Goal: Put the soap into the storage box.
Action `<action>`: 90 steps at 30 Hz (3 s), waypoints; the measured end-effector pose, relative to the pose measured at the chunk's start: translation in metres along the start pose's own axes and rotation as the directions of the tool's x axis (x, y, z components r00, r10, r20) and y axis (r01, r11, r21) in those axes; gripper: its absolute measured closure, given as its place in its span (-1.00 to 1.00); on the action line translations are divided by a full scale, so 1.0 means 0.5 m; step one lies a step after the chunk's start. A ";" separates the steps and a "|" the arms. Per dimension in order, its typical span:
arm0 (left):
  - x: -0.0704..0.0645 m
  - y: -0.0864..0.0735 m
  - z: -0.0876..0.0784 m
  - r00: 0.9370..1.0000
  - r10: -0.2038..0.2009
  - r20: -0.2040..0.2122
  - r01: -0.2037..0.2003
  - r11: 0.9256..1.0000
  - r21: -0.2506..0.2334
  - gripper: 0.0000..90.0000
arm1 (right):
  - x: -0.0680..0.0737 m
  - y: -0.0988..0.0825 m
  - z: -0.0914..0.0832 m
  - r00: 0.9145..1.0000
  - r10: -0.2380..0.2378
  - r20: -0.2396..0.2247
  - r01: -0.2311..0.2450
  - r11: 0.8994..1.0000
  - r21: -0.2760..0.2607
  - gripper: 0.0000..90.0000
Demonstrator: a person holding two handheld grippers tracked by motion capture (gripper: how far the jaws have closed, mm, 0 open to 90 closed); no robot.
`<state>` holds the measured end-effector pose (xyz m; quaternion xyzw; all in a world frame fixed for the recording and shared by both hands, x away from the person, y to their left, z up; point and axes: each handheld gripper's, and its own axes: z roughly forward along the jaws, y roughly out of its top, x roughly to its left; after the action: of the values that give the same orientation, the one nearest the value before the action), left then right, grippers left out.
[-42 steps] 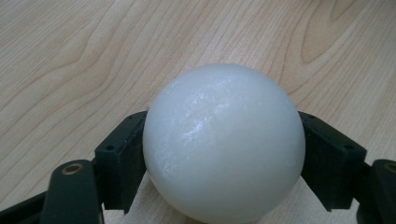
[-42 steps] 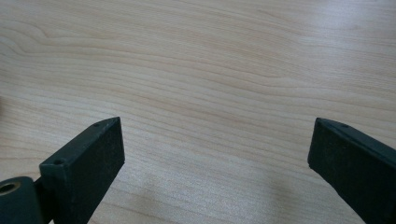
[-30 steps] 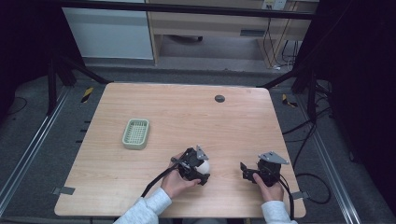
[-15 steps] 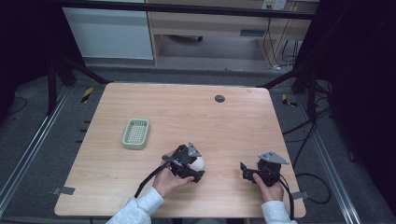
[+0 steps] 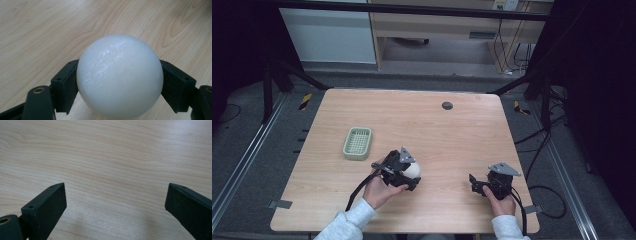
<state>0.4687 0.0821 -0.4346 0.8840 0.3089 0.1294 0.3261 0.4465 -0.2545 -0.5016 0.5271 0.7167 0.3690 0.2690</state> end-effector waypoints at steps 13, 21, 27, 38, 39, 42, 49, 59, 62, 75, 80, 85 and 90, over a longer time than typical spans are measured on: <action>0.053 -0.013 -0.055 0.998 -0.034 -0.051 0.033 0.999 -0.029 -0.48 | 0.000 0.000 0.001 1.000 -0.001 0.002 0.001 1.000 0.001 -0.91; 0.086 -0.022 -0.088 0.995 -0.063 -0.081 0.060 0.997 -0.047 -0.48 | 0.001 0.000 0.000 1.000 0.006 -0.001 -0.006 1.000 0.004 -0.91; 0.103 -0.029 -0.103 0.992 -0.084 -0.093 0.079 0.995 -0.059 -0.48 | 0.001 0.000 0.000 1.000 0.006 -0.001 -0.006 1.000 0.004 -0.91; 0.142 -0.044 -0.128 0.984 -0.119 -0.132 0.110 0.991 -0.072 -0.48 | 0.001 0.000 0.001 1.000 0.002 -0.001 -0.002 1.000 0.004 -0.91; 0.145 -0.044 -0.129 0.983 -0.125 -0.133 0.115 0.990 -0.076 -0.48 | 0.001 0.000 0.001 1.000 0.003 -0.001 -0.003 1.000 0.004 -0.91; 0.154 -0.046 -0.132 0.981 -0.136 -0.141 0.125 0.989 -0.081 -0.47 | 0.001 0.000 0.001 1.000 0.003 0.000 -0.003 1.000 0.005 -0.91; 0.172 -0.049 -0.139 0.976 -0.155 -0.154 0.143 0.986 -0.087 -0.47 | 0.001 0.000 0.001 1.000 0.002 -0.002 -0.002 1.000 0.005 -0.91; 0.204 -0.055 -0.149 0.965 -0.190 -0.180 0.175 0.980 -0.096 -0.47 | 0.001 0.000 0.002 1.000 0.002 -0.001 -0.002 1.000 0.006 -0.91; 0.216 -0.057 -0.154 0.961 -0.202 -0.189 0.186 0.978 -0.099 -0.47 | 0.001 0.000 0.002 1.000 0.002 -0.002 -0.002 1.000 0.006 -0.91; 0.253 -0.057 -0.152 0.950 -0.229 -0.212 0.216 0.973 -0.082 -0.47 | 0.000 0.000 0.002 1.000 0.002 -0.002 -0.002 1.000 0.007 -0.91; 0.267 -0.062 -0.147 0.944 -0.245 -0.221 0.234 0.969 -0.075 -0.47 | 0.001 0.000 0.002 1.000 0.003 -0.003 -0.003 1.000 0.006 -0.91; 0.279 -0.065 -0.141 0.936 -0.263 -0.233 0.253 0.965 -0.071 -0.47 | 0.000 0.000 0.002 1.000 0.004 -0.002 -0.004 1.000 0.006 -0.91; 0.293 -0.067 -0.132 0.930 -0.277 -0.241 0.267 0.961 -0.072 -0.47 | 0.001 0.000 0.002 1.000 0.004 -0.005 -0.004 1.000 0.005 -0.91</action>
<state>0.5382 0.2272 -0.4027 0.8031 0.4644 0.1987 0.3161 0.4471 -0.2538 -0.5024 0.5284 0.7172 0.3691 0.2650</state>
